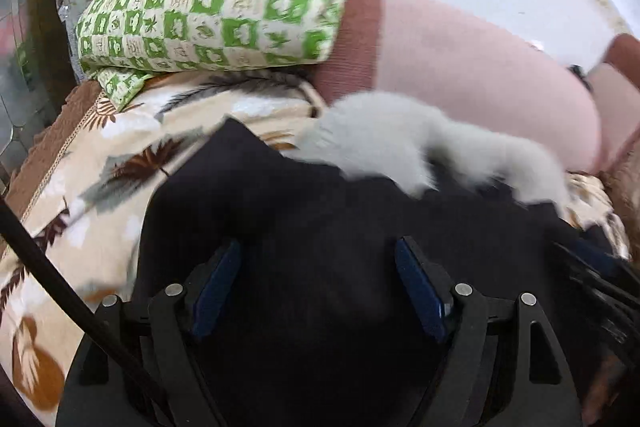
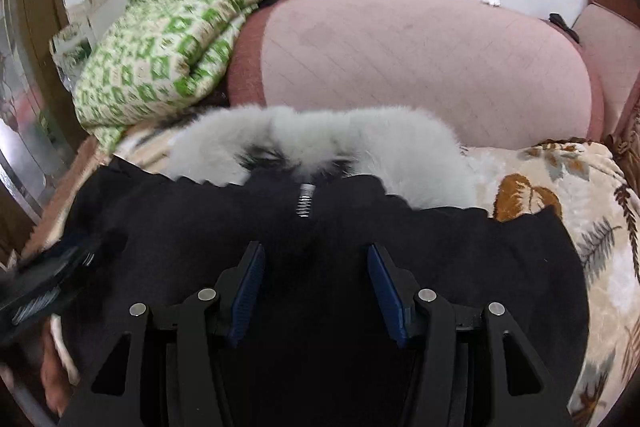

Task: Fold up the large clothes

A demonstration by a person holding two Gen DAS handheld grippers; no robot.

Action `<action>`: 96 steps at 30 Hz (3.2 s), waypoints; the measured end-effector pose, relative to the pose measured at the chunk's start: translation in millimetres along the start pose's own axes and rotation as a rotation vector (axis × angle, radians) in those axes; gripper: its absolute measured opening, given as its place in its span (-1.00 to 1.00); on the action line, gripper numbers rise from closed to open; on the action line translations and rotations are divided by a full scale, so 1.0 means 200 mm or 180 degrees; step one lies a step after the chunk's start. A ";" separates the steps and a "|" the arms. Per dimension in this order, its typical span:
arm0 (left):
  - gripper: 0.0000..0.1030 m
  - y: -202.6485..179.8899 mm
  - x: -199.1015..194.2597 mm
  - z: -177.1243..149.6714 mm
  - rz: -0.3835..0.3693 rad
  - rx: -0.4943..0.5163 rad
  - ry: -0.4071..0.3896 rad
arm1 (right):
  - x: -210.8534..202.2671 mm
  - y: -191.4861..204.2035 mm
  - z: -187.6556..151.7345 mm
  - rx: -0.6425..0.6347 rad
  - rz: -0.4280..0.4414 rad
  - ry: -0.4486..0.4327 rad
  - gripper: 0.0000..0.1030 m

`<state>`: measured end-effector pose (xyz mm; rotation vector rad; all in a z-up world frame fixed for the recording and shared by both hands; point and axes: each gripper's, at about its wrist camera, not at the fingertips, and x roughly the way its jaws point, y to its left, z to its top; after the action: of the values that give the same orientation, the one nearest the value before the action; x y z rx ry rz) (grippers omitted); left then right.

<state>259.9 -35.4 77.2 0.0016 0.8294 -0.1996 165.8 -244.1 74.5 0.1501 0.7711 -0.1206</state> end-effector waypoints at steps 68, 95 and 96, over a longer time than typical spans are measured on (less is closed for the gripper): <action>0.84 0.94 -0.33 -0.69 -0.1420 -0.2003 0.0784 | -0.60 -0.62 -0.97 0.2658 0.0400 0.0036 0.96; 0.85 0.80 -0.12 -0.62 -0.2063 -0.1795 0.0587 | -0.37 -0.58 -0.94 0.2579 0.0723 -0.0067 1.00; 0.86 0.79 -0.11 -0.62 -0.2054 -0.1762 0.0584 | -0.37 -0.58 -0.94 0.2555 0.0721 -0.0077 1.00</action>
<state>182.5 133.9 -2.1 -0.7848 1.0273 -0.5757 -33.5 -320.9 -16.7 0.9921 0.6408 -0.2115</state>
